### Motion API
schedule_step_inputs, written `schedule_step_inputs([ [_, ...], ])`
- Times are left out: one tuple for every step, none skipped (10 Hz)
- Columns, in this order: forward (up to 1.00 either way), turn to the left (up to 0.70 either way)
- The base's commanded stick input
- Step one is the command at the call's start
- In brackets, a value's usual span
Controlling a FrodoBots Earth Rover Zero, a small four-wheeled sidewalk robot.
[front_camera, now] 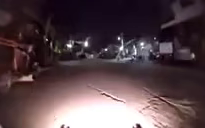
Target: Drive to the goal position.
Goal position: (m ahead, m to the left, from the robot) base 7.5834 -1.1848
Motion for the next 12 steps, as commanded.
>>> schedule_step_inputs([
  [0.85,0.00],
  [0.85,0.00],
  [0.85,0.00],
  [0.85,0.00],
  [0.85,0.00],
  [0.85,0.00],
  [0.85,0.00],
  [0.85,0.00],
  [0.85,0.00],
  [0.85,0.00],
  [0.85,0.00],
  [0.85,0.00],
])
